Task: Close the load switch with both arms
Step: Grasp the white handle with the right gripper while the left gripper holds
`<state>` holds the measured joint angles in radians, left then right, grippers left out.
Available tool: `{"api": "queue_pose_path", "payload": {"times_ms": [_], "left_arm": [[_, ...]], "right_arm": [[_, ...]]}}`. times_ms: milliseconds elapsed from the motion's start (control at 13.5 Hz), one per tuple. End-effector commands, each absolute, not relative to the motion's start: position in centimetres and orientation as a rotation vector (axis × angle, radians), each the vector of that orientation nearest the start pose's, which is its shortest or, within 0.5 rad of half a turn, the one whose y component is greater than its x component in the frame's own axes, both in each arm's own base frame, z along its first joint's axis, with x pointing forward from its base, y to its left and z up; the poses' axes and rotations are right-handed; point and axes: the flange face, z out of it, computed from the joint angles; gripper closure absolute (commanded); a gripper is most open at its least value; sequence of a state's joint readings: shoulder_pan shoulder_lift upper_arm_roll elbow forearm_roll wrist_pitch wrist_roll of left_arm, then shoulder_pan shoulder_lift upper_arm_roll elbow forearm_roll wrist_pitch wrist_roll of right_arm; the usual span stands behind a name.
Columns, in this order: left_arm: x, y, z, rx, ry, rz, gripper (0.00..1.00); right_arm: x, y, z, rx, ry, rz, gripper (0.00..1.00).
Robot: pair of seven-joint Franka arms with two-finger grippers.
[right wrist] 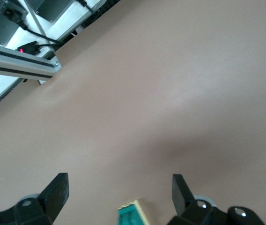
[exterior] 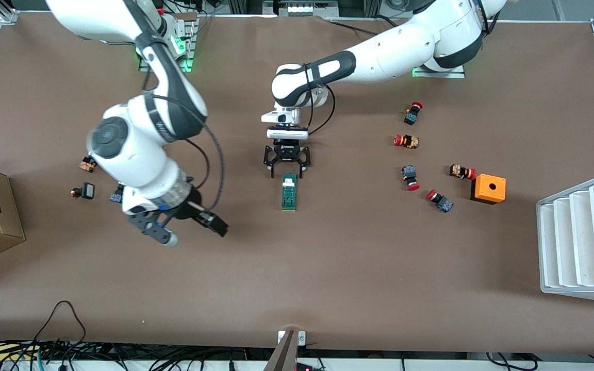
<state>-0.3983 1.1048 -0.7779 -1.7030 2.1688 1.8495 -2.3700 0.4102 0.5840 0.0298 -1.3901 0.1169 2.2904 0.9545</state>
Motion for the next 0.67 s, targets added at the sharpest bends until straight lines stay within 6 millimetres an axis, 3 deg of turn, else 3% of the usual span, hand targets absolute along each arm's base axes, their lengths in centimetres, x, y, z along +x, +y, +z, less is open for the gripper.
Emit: {"api": "queue_pose_path", "payload": {"times_ms": [0, 148, 370, 593], "left_arm": [[36.2, -55.4, 6.7, -2.717, -0.049, -1.626, 0.04], [36.1, -55.4, 6.5, -2.718, -0.047, -1.622, 0.13], [36.0, -55.2, 6.3, -2.708, -0.046, -1.622, 0.48], [35.8, -55.1, 6.1, -2.708, -0.045, -1.619, 0.75]], "right_arm": [[67.0, 35.4, 39.3, -2.612, 0.972, -0.232, 0.03], [65.7, 38.0, 38.0, -2.553, 1.081, -0.200, 0.03], [63.2, 42.1, 35.9, -2.514, 1.204, -0.128, 0.07], [62.5, 43.0, 34.5, -2.452, 1.359, -0.076, 0.18]]}}
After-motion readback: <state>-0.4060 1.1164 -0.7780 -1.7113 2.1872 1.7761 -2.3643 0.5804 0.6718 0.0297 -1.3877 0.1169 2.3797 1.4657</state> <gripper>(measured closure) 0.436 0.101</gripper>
